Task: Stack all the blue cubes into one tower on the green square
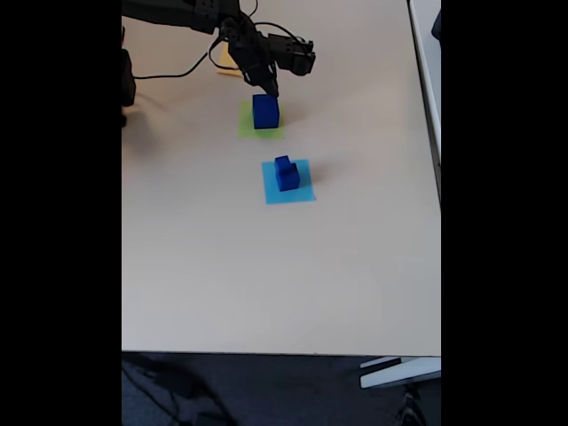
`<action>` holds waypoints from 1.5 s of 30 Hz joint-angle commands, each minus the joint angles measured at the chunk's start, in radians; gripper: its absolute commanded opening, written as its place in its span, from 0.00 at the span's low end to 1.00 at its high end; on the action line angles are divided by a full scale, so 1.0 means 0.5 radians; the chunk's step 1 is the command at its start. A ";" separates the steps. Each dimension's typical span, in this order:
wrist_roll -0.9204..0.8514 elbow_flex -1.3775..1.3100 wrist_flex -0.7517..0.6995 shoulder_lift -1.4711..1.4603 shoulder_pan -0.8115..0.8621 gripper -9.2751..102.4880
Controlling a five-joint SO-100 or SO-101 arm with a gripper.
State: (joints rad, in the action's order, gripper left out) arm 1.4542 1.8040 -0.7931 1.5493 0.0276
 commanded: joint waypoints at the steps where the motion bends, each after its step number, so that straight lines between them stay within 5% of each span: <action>1: 0.021 0.040 0.095 0.160 -0.006 0.08; 45: -0.126 0.126 0.132 0.187 0.064 0.11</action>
State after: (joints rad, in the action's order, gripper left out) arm 1.3929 1.8730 -0.7455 1.5616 0.0644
